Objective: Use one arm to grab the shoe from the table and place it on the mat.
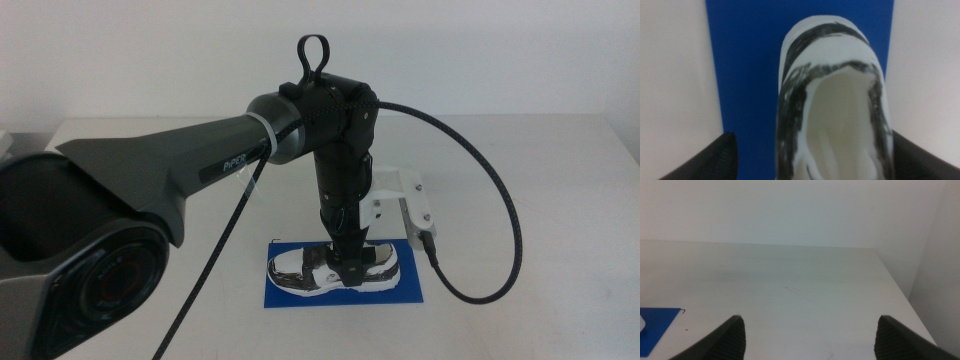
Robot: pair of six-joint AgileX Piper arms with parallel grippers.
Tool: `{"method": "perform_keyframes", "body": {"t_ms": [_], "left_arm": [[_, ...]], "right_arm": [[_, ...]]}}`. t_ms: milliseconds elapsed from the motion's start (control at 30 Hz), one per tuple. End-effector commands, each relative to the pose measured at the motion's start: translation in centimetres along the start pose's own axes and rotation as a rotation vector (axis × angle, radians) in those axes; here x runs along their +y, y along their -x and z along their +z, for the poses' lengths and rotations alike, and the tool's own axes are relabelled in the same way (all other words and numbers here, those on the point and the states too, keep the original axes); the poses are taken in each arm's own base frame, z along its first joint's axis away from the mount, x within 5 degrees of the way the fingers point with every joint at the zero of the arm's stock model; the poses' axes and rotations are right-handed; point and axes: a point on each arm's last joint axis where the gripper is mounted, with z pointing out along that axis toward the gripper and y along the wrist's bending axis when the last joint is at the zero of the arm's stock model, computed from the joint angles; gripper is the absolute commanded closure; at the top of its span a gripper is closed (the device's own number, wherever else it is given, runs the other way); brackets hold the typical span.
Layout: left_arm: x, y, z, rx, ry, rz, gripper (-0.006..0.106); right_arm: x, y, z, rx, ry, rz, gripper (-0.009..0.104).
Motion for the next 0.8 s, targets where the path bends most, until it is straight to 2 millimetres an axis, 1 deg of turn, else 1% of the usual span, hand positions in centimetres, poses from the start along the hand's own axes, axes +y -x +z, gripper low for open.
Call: {"method": "perform_keyframes", "body": {"t_ms": [0, 200, 367, 600, 667, 700, 767], "left_arm": [[-1.4, 0.3, -5.3, -0.031, 0.011, -0.004, 0.007], [-2.2, -0.1, -8.8, -0.054, 0.089, -0.054, 0.007], [-3.9, -0.9, -12.4, -0.098, 0.138, -0.055, 0.007], [-6.4, -2.3, -18.9, -0.183, 0.282, -0.138, 0.007], [-7.2, -2.9, -21.1, -0.222, 0.347, -0.167, 0.008], [-7.5, -3.2, -22.0, -0.238, 0.371, -0.196, 0.008], [-8.5, -4.4, -24.3, -0.271, 0.424, -0.272, 0.01]], "right_arm": [[0.0, 1.1, -0.3, -0.109, -0.004, -0.021, 0.029], [0.0, 1.1, -0.3, -0.109, -0.004, -0.021, 0.029], [0.0, 1.1, -0.3, -0.109, -0.004, -0.021, 0.029], [0.0, 1.1, -0.3, -0.109, -0.004, -0.021, 0.029], [0.0, 1.1, -0.3, -0.109, -0.004, -0.021, 0.029], [0.0, 1.1, -0.3, -0.109, -0.004, -0.021, 0.029], [0.0, 1.1, -0.3, -0.109, -0.004, -0.021, 0.029]]}}
